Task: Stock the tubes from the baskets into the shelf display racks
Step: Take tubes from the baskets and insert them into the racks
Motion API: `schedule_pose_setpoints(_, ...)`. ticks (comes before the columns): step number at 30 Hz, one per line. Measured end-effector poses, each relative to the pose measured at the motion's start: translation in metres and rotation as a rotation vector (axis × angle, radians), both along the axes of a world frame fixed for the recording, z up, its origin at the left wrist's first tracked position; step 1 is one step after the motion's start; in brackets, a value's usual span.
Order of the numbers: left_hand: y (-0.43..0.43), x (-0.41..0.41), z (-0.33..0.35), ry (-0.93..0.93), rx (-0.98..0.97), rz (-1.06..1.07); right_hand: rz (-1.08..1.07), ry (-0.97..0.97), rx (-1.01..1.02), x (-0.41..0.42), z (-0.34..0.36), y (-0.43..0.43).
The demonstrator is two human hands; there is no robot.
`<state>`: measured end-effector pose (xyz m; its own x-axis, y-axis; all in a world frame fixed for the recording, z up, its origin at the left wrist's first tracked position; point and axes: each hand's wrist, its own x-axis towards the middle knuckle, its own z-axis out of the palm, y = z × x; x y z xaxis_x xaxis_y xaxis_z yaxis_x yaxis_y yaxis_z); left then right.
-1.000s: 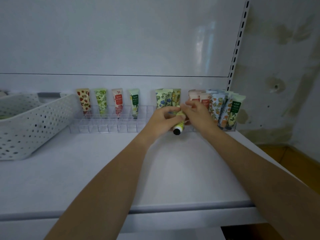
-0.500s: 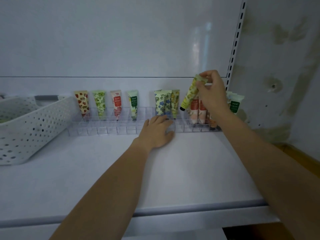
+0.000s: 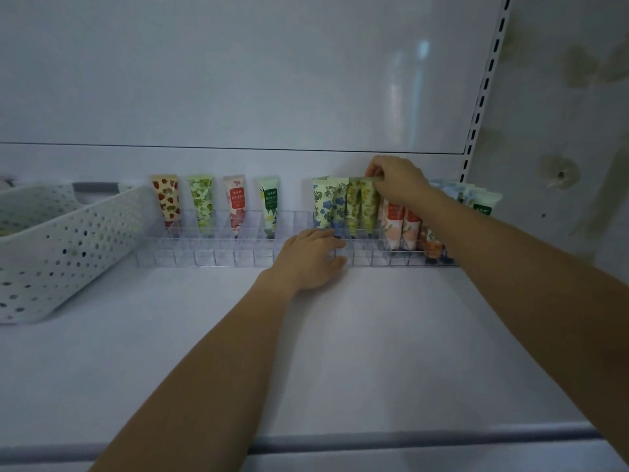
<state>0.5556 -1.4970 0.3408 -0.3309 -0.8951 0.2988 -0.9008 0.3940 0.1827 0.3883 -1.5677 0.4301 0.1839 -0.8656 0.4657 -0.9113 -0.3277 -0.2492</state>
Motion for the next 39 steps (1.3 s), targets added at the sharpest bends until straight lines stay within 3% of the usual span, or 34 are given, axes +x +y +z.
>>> schedule_pose_setpoints(4, 0.001, -0.001, 0.0, 0.01, -0.029, 0.008, -0.04, 0.082, -0.033, 0.001, -0.002, -0.006)
schedule_pose_setpoints(8, 0.01, -0.005, 0.014, 0.139, -0.227, 0.019, -0.024, 0.071, -0.08, 0.0, 0.001, -0.002)
schedule_pose_setpoints(14, 0.007, 0.05, 0.097, -0.069, -0.369, -0.005, 0.102, 0.105, -0.2, 0.022, 0.026, 0.013)
schedule_pose_setpoints(19, 0.014, 0.148, 0.147, -0.213, -0.23, 0.214, 0.32, 0.132, -0.156, 0.093, 0.037, 0.033)
schedule_pose_setpoints(26, 0.032, 0.296, 0.144, -0.18, -0.03, 0.327, 0.659, 0.179, 0.023, 0.238, 0.031, 0.067)
schedule_pose_setpoints(39, 0.012, 0.393, 0.126, -0.415, 0.213, 0.08, 0.708, 0.328, 0.226, 0.348, 0.021, 0.068)
